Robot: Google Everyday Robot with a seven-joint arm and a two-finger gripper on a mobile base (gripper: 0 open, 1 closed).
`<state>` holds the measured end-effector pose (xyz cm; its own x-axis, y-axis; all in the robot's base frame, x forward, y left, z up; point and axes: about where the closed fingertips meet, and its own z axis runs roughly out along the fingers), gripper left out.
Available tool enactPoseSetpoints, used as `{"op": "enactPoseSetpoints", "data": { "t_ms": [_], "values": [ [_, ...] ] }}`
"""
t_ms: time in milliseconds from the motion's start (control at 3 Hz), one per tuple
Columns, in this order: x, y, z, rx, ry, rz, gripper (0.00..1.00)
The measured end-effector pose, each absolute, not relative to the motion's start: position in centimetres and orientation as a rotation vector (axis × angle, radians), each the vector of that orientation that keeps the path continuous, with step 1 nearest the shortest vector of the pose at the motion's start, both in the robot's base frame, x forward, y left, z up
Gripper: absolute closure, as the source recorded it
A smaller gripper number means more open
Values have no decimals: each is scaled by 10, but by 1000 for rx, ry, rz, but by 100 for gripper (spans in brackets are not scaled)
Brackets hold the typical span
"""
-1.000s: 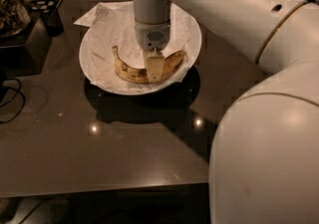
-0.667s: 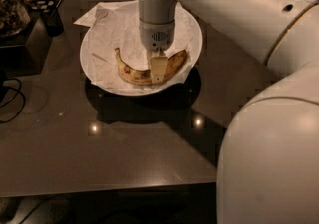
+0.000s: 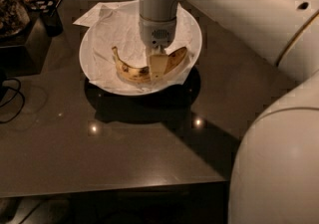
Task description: Pick banana from white bowl
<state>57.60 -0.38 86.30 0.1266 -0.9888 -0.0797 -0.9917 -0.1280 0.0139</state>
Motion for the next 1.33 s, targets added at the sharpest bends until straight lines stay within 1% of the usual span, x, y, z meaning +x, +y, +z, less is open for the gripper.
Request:
{"op": "enactPoseSetpoints", "data": {
  "t_ms": [1000,1333],
  "values": [
    [560,22,928,-2347,1822,101,100],
    [565,27,932,-2330,1805,80,100]
  ]
}}
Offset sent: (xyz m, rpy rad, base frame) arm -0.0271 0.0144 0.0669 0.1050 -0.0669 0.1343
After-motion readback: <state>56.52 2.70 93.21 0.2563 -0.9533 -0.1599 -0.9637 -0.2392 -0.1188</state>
